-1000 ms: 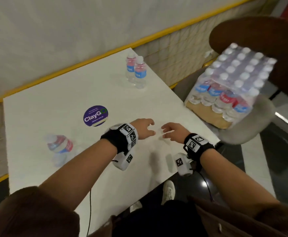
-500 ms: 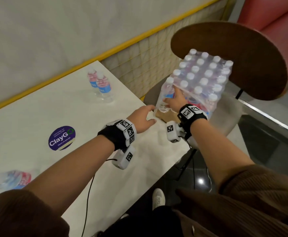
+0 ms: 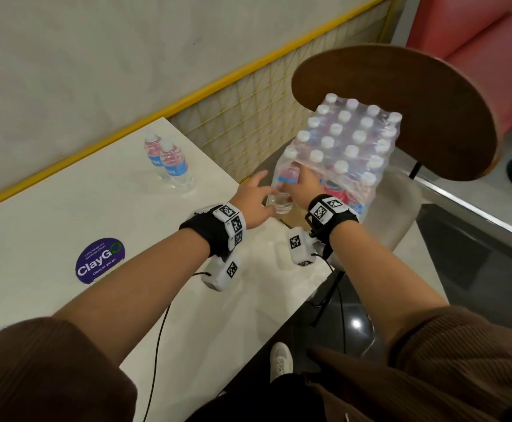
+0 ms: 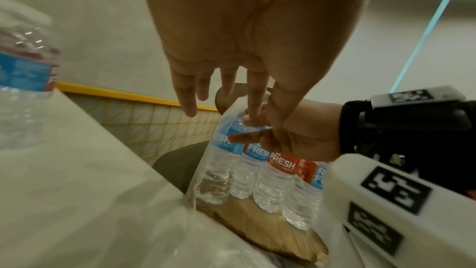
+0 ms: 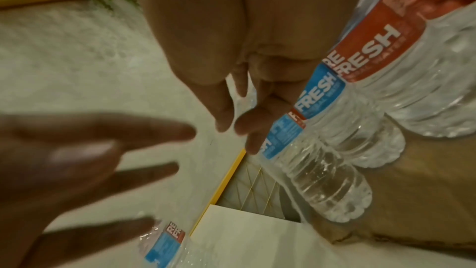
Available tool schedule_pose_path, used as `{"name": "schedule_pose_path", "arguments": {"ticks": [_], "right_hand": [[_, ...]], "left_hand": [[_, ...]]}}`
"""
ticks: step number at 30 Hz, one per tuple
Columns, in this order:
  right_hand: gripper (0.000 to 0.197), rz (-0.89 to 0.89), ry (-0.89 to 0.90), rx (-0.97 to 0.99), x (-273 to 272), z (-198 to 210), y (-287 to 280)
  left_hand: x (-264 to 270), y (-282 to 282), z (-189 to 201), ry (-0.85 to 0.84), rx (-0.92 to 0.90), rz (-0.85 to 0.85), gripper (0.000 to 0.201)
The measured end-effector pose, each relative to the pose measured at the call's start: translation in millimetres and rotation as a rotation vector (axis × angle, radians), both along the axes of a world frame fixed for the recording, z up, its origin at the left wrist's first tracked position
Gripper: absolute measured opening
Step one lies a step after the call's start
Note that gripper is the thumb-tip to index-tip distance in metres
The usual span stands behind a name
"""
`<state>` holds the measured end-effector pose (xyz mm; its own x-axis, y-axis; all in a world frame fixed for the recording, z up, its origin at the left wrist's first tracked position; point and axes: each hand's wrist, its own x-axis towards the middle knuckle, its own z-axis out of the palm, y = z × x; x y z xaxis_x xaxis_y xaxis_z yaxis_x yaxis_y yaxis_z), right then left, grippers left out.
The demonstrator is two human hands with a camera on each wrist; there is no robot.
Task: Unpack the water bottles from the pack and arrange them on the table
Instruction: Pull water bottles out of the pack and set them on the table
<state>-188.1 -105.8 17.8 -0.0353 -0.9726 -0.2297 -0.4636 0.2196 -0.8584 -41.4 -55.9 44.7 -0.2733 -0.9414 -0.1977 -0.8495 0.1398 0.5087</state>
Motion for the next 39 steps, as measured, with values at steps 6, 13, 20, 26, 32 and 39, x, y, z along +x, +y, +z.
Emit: {"name": "schedule_pose_path", "arguments": {"ticks": [6,13,20,26,32,39], "right_hand": [[0.037,0.072,0.161,0.047,-6,14,-3],[0.045,0.101,-0.042,0.030,-11,-1,10],[0.030,0.028,-0.129,0.018,-17,6,15],[0.022,-0.222,0.109,-0.020,-11,3,9],[0.031,-0.107,0.100,0.177,-13,13,-7],[0.048,-0.081,0.234,0.208,-24,21,-9]], "left_hand": [[-18,-31,15,-0.127,0.019,-0.066,0.053],[-27,-46,9,-0.061,0.121,-0.058,0.076],[-15,-41,-3,-0.017,0.182,0.041,0.053],[-1,-24,10,-0.050,0.270,0.009,0.045],[44,-4,24,-0.216,0.472,-0.106,0.044],[126,37,27,-0.525,0.671,-0.076,0.043]]}}
